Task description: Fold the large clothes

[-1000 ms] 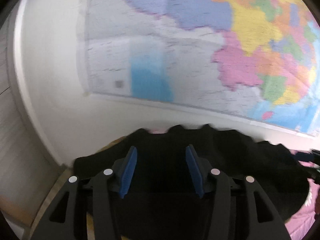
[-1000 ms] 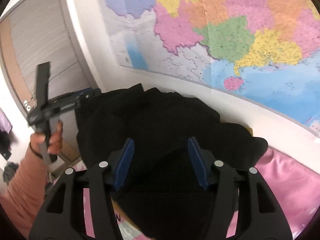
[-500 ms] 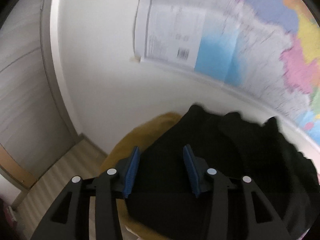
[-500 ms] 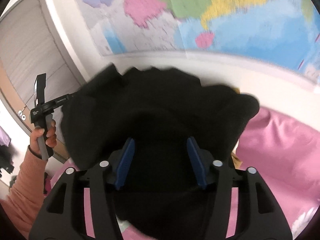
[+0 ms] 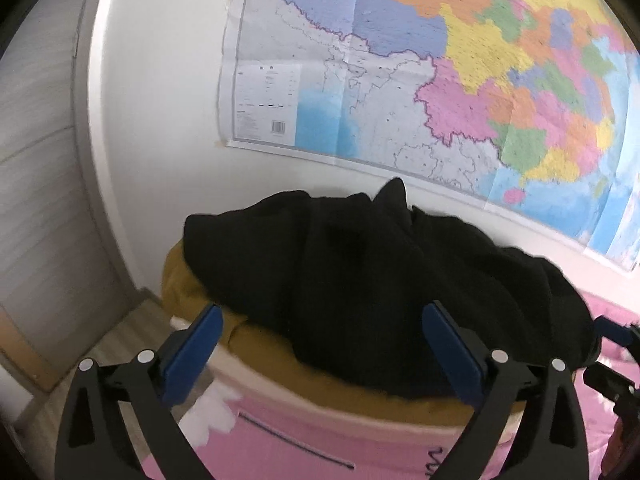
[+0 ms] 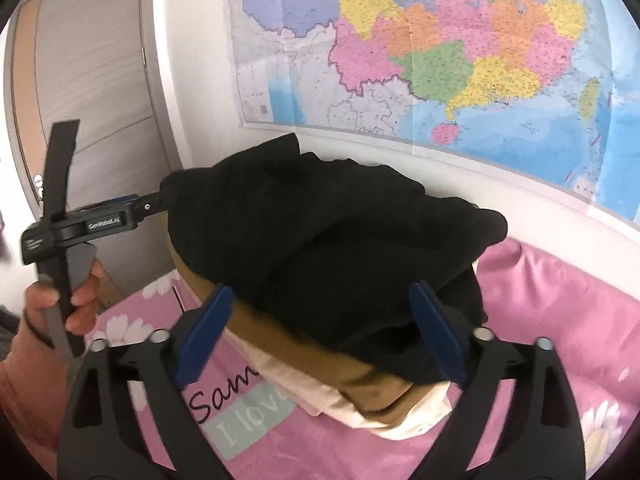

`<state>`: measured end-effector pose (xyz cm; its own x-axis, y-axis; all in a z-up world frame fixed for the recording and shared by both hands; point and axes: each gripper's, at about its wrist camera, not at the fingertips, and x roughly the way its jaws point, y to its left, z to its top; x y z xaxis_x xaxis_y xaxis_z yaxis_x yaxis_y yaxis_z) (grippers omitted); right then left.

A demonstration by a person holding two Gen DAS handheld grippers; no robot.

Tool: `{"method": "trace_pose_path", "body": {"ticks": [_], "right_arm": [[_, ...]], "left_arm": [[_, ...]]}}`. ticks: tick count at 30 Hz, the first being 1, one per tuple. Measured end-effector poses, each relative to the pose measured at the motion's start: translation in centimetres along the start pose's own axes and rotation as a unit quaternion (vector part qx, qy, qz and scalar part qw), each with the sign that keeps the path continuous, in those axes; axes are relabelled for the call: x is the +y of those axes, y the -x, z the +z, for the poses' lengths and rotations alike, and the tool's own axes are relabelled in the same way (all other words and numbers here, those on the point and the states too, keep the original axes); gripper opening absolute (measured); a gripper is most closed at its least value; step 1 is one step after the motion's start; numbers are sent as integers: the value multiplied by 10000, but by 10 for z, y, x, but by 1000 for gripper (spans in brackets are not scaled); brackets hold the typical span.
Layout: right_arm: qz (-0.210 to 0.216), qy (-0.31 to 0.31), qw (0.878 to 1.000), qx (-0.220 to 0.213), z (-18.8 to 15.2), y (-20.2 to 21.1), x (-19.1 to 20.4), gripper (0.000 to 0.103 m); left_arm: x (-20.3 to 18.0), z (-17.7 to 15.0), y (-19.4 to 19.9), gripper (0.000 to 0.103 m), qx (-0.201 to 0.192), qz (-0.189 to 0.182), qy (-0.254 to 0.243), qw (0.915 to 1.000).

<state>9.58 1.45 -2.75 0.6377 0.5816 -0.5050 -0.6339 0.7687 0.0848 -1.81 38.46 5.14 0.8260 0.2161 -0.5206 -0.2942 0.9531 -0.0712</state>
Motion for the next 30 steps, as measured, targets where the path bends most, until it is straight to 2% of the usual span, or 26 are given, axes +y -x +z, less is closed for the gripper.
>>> {"method": "trace_pose_path", "body": {"ticks": [4,12,16,30], "right_arm": [[-68,35,10000,33,-15,-1,14,98],[-145,-86,9999,4,-41,9,26,98],[-263,-116,9995,-160,-49,22,26,98],[-310,-184,9992,-161,-80,38,38,98]], "left_arm": [[-11,-18,17,97,-31,76,119,9999],[-39,-51,50,97,-62,253,0,9997],[-47,-63,58,97,-53,343,-44,9994],[-61,-97,76,97,98,388,44,9992]]}}
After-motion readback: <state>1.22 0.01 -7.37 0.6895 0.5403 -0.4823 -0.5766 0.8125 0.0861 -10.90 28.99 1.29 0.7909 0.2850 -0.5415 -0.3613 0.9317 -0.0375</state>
